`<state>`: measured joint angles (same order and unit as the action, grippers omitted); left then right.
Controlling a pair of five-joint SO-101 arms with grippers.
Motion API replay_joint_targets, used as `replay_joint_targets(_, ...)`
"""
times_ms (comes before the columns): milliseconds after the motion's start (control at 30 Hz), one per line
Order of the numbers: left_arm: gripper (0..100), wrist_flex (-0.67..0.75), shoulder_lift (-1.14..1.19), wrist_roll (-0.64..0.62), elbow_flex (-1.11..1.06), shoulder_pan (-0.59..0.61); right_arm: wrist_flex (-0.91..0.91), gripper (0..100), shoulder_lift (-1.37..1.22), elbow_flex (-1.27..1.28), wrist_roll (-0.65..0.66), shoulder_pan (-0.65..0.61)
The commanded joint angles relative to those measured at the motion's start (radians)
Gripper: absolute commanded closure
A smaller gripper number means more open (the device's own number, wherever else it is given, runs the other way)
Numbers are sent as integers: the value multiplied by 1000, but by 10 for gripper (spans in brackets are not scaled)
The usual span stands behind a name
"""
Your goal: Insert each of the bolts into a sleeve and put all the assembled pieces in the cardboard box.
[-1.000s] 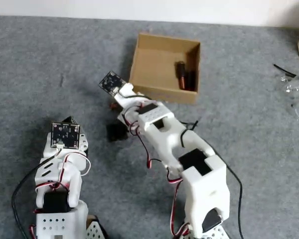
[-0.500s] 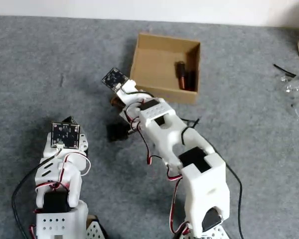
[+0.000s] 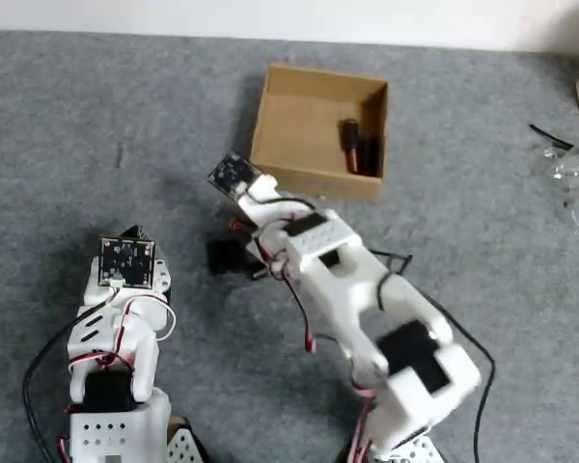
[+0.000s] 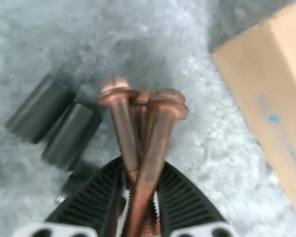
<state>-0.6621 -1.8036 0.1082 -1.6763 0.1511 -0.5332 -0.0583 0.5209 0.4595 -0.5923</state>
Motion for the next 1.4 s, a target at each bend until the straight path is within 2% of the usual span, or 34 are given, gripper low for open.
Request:
replay_joint_targets(0,990,26,-5,6,-19,-10,67,994,219,65,-3,15)
replay_joint_targets(233,990,28,-5,6,-19,-10,71,994,417,185,-3,93)
replay_joint_targets(567,990,28,-5,6,-19,-12,71,994,576,317,-3,108)
replay_joint_targets(733,990,28,-5,6,-19,-13,71,994,670,395,-5,159)
replay_joint_targets(867,990,38,-5,6,-19,-13,71,994,788,460,-84,191)
replay_joint_targets(1033,990,38,-5,6,-19,-13,143,994,788,601,-84,199)
replay_joint_targets(1200,990,38,-5,6,-19,-15,84,994,897,619,-109,242)
replay_joint_targets(1367,990,38,-4,6,-19,-15,196,994,891,777,-72,240)
